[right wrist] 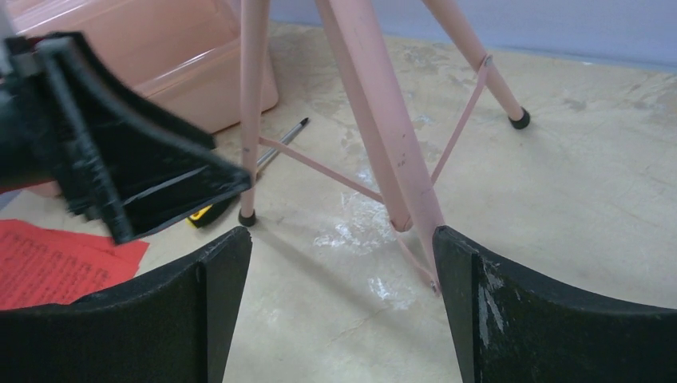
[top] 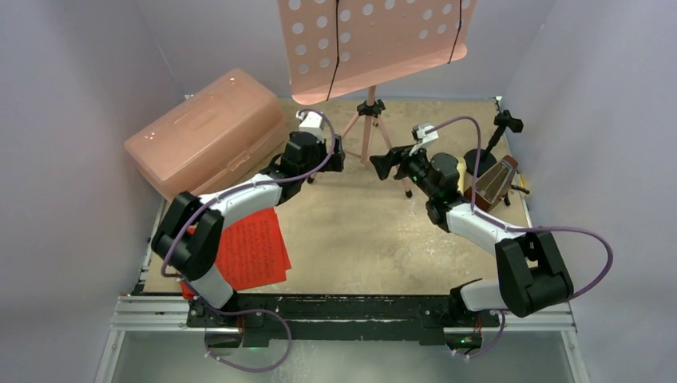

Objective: Pack up the instrument practice props

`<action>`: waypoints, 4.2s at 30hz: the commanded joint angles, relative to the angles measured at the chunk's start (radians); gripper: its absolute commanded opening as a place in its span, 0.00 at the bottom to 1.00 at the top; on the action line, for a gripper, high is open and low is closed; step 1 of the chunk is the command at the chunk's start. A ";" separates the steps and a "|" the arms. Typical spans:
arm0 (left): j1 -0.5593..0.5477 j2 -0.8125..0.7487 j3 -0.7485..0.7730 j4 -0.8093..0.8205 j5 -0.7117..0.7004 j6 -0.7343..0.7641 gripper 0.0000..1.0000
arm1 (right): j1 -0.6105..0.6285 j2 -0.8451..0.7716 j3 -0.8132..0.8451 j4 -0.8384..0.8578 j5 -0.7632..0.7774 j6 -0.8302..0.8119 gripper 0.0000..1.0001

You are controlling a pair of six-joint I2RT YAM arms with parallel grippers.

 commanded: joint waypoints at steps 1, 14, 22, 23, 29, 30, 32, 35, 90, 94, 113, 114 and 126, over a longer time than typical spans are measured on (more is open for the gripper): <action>0.004 0.087 0.107 0.169 0.039 -0.015 0.94 | 0.010 -0.029 -0.043 0.069 -0.093 0.060 0.86; 0.006 0.174 0.173 0.188 0.008 0.019 0.94 | 0.011 -0.076 -0.043 0.008 0.106 0.033 0.89; 0.005 0.176 0.146 0.196 -0.007 0.020 0.94 | 0.009 0.010 0.015 0.105 0.084 -0.008 0.94; 0.006 0.180 0.148 0.196 -0.007 0.020 0.94 | 0.010 0.026 0.019 0.128 0.074 -0.004 0.94; 0.005 0.217 0.180 0.189 0.006 0.039 0.94 | 0.010 0.105 0.019 0.192 -0.026 0.022 0.98; 0.005 0.224 0.186 0.186 0.008 0.041 0.94 | 0.012 0.113 0.014 0.198 -0.041 0.028 0.98; 0.007 0.236 0.199 0.183 0.009 0.049 0.94 | 0.017 0.114 0.002 0.210 -0.064 0.047 0.98; 0.005 0.264 0.221 0.183 0.026 0.064 0.94 | 0.043 0.111 -0.024 0.221 -0.076 0.067 0.98; -0.030 -0.275 -0.133 0.392 0.294 0.146 0.91 | 0.021 -0.211 0.008 0.098 -0.129 0.433 0.87; -0.041 -0.277 -0.129 0.488 0.301 0.148 0.91 | 0.010 -0.179 0.062 0.119 -0.105 0.488 0.81; -0.047 -0.021 0.031 0.863 0.296 0.209 0.85 | -0.043 0.014 0.195 0.208 -0.138 0.593 0.49; -0.046 -0.015 0.041 0.860 0.297 0.213 0.84 | -0.042 0.023 0.202 0.205 -0.149 0.593 0.48; -0.046 0.016 0.092 0.823 0.326 0.243 0.36 | -0.043 0.096 0.198 0.285 -0.286 0.572 0.27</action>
